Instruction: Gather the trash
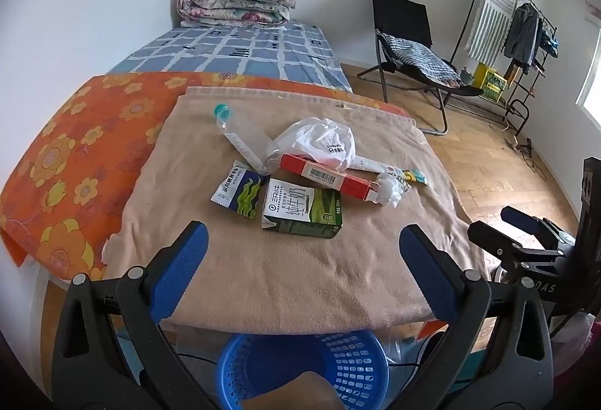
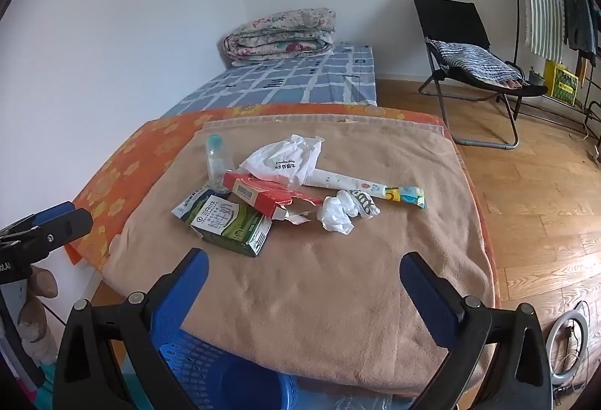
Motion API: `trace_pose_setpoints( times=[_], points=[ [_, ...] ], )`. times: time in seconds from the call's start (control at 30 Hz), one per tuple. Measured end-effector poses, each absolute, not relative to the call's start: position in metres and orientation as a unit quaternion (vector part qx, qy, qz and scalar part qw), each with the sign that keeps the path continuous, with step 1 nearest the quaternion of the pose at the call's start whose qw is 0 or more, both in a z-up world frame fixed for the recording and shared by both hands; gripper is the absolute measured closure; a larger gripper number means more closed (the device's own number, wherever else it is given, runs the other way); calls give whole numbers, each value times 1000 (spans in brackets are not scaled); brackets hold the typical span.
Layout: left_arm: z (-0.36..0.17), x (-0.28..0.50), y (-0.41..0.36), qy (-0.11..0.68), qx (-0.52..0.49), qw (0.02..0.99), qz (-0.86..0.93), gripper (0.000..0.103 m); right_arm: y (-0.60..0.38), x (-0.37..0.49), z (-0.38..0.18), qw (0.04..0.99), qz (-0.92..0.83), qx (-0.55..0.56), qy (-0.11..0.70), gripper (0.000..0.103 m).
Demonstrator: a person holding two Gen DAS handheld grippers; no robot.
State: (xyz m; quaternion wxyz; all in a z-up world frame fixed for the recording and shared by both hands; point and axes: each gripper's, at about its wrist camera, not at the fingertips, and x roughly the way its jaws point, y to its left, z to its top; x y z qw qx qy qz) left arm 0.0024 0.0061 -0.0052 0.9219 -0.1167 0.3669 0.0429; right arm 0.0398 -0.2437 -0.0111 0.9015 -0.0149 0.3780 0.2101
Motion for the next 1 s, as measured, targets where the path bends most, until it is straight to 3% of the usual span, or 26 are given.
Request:
trace_pose_setpoints(
  times=[1.0],
  points=[
    [-16, 1, 12, 369, -117, 921, 43, 0, -240, 37, -6, 901, 211, -17, 378, 0]
  ],
)
